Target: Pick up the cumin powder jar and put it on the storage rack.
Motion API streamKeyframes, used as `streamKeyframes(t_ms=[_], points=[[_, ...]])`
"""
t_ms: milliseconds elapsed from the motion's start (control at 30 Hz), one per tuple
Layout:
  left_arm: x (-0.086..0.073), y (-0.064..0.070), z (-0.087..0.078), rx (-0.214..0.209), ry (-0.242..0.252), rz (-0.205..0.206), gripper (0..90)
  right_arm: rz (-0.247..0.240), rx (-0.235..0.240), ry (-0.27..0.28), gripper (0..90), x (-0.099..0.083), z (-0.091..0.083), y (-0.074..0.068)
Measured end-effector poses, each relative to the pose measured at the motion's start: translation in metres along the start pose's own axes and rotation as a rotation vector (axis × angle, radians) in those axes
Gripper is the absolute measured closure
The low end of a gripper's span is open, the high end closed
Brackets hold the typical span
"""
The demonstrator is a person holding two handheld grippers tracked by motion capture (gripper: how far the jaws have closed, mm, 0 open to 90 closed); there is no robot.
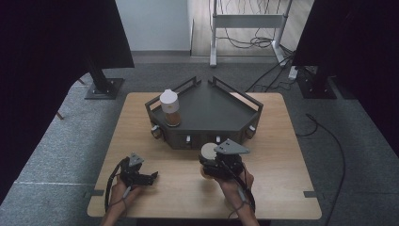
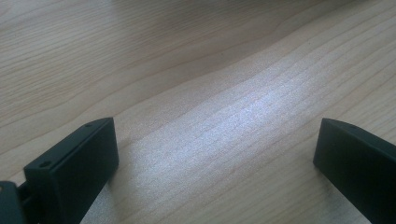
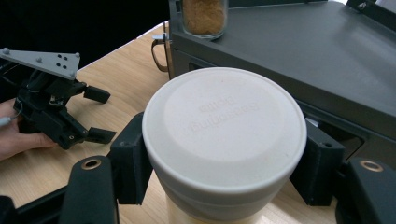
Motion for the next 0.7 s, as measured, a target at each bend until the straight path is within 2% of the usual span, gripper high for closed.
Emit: streamKeyframes(t_ms=[267, 700], points=[[0.000, 0.000, 0.000, -0.001, 0.000, 0.001, 0.0, -0.012, 0.002, 0.008, 33.1, 0.010, 0.000, 0.005], [0.000, 0.000, 0.000, -0.002, -0.001, 0.003, 0.0, -0.013, 0.024, -0.007, 33.1, 0.024, 0.000, 0.016]])
Point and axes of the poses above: each handheld gripper's, and its own axes: z roughly forward along the jaws, x roughly out of its top, y roughly to its right, the point moved 5 cm from there along z, roughly forward along the jaws, and after that the axes turned 13 degrees about -x, right-handed, at the moved point
